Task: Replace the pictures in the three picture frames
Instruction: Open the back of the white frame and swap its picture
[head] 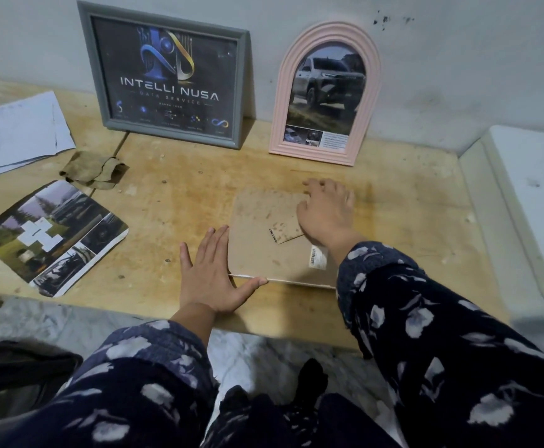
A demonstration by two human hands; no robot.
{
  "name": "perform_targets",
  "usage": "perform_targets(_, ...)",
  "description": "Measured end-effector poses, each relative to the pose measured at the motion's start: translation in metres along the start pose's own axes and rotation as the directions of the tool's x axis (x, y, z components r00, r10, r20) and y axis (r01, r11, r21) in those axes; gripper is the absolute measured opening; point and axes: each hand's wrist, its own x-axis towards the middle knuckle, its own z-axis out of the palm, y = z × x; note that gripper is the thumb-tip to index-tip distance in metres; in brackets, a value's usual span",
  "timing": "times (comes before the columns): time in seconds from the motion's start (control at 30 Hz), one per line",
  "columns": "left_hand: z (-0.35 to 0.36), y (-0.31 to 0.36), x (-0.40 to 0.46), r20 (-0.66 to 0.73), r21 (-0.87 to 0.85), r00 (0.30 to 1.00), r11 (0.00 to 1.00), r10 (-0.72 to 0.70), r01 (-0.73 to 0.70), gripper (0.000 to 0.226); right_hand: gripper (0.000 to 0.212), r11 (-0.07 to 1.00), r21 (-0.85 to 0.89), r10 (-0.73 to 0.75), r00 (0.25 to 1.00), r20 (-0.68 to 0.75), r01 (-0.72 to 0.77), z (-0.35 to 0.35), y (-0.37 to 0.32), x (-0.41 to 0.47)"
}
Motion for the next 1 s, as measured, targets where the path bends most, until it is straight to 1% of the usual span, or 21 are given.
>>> perform_targets(0.07,0.001,-0.001,-0.001,-0.002,-0.008,1.000,1.000,0.000,0.000,0.115,0.055,0.993,0.054,0.105,0.994,-0.020,-0.104,-0.004,0.010,-0.005)
perform_targets(0.1,0.001,0.000,0.000,-0.003,-0.006,1.000,1.000,0.004,-0.004,0.114,0.057,0.975,0.111,0.193,0.981,-0.011,-0.190,-0.005,0.017,-0.009)
perform_targets(0.13,0.002,0.000,-0.001,-0.006,-0.001,1.000,1.000,0.002,-0.002,0.114,0.058,0.939,0.197,0.283,0.959,0.023,-0.282,-0.005,0.022,-0.012)
perform_targets(0.17,0.002,0.000,0.000,-0.010,0.005,1.000,1.000,0.002,-0.002,0.115,0.056,0.879,0.301,0.364,0.928,0.076,-0.369,-0.003,0.029,-0.013)
perform_targets(0.2,0.002,0.000,0.000,-0.010,0.014,1.000,1.000,0.003,-0.003,0.115,0.054,0.813,0.393,0.411,0.902,0.135,-0.430,0.000,0.033,-0.016)
perform_targets(0.23,0.002,0.000,0.000,-0.007,0.023,1.000,1.000,0.005,-0.005,0.115,0.050,0.753,0.479,0.420,0.889,0.179,-0.452,0.003,0.037,-0.022)
perform_targets(0.27,0.002,0.000,-0.001,-0.004,0.031,1.000,1.000,0.005,-0.005,0.115,0.046,0.710,0.547,0.408,0.892,0.192,-0.443,0.005,0.038,-0.027)
perform_targets(0.3,0.002,0.000,-0.002,0.000,0.039,1.000,0.999,0.010,-0.010,0.115,0.041,0.681,0.597,0.400,0.898,0.181,-0.424,0.006,0.041,-0.032)
perform_targets(0.37,0.003,-0.002,-0.002,0.008,0.048,1.000,0.999,-0.004,0.003,0.116,0.032,0.643,0.641,0.412,0.895,0.174,-0.420,0.005,0.040,-0.037)
perform_targets(0.43,0.002,-0.001,-0.003,0.019,0.064,1.000,0.998,-0.001,0.000,0.117,0.033,0.560,0.690,0.446,0.869,0.214,-0.458,0.006,0.039,-0.042)
perform_targets(0.47,0.001,0.000,-0.003,0.027,0.064,1.000,0.998,0.001,-0.003,0.117,0.038,0.536,0.702,0.460,0.859,0.224,-0.469,0.007,0.039,-0.044)
perform_targets(0.5,0.000,0.001,-0.002,0.033,0.045,0.999,0.999,0.002,-0.003,0.117,0.045,0.522,0.705,0.474,0.850,0.228,-0.480,0.011,0.041,-0.042)
perform_targets(0.57,-0.004,0.004,-0.002,0.031,-0.034,0.999,0.999,-0.013,0.014,0.115,0.059,0.529,0.694,0.481,0.846,0.230,-0.489,0.024,0.051,-0.035)
perform_targets(0.6,-0.007,0.005,-0.002,0.014,-0.067,1.000,0.997,-0.023,0.024,0.112,0.063,0.534,0.688,0.473,0.848,0.237,-0.491,0.029,0.055,-0.032)
perform_targets(0.73,-0.019,0.014,0.005,-0.153,-0.070,0.988,0.997,-0.028,0.017,0.092,0.066,0.494,0.742,0.442,0.866,0.236,-0.454,0.011,0.045,-0.028)
perform_targets(0.8,-0.025,0.027,0.019,-0.222,-0.067,0.975,0.998,-0.030,0.016,0.085,0.066,0.450,0.780,0.472,0.857,0.206,-0.435,-0.008,0.042,-0.027)
perform_targets(0.83,-0.028,0.037,0.027,-0.240,-0.070,0.970,0.998,-0.028,0.012,0.082,0.066,0.446,0.782,0.498,0.847,0.187,-0.435,-0.019,0.043,-0.027)
perform_targets(0.93,-0.031,0.072,0.045,-0.243,-0.067,0.970,0.997,0.032,-0.049,0.079,0.069,0.527,0.712,0.568,0.815,0.110,-0.463,-0.041,0.061,-0.025)
perform_targets(1.0,-0.026,0.100,0.055,-0.186,-0.056,0.978,0.993,0.090,-0.102,0.082,0.067,0.551,0.671,0.603,0.793,0.090,-0.495,-0.049,0.086,-0.024)
